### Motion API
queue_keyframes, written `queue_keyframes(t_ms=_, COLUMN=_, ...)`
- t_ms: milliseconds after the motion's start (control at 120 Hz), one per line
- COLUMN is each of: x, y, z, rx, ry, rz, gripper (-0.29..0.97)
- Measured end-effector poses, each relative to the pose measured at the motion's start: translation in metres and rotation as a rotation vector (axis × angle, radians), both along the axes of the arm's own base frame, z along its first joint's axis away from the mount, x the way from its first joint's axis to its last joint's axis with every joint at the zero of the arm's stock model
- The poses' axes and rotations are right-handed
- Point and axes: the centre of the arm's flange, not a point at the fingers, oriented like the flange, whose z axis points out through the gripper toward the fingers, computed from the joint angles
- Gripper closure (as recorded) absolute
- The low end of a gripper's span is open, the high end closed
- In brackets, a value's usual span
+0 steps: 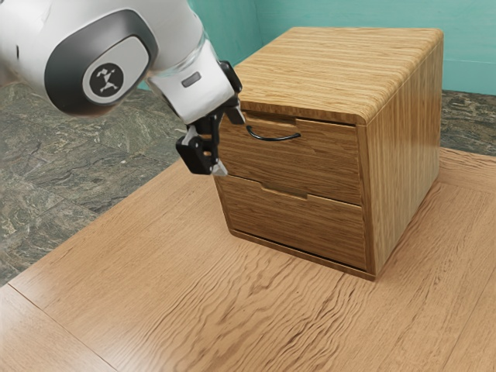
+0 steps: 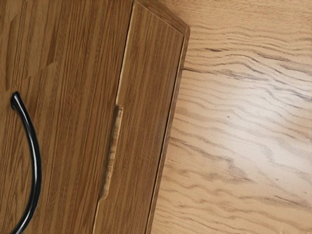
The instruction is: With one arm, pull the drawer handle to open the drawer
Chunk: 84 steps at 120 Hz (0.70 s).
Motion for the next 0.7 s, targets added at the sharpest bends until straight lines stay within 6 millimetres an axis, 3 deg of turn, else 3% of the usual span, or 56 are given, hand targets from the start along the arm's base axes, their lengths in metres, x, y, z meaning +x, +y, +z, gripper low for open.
queue_keyframes(t_ms=217, x=0.008, y=0.007, z=-0.002, rx=0.012, ry=0.001, rz=-0.073, gripper=0.26)
queue_keyframes(t_ms=333, x=0.013, y=0.004, z=-0.006, rx=-0.006, ry=0.006, rz=-0.093, gripper=0.28)
queue_keyframes(t_ms=425, x=0.033, y=0.004, z=-0.014, rx=-0.017, ry=0.011, rz=-0.089, gripper=0.28)
queue_keyframes(t_ms=700, x=0.061, y=0.025, z=-0.032, rx=-0.005, ry=0.017, rz=-0.042, gripper=0.28)
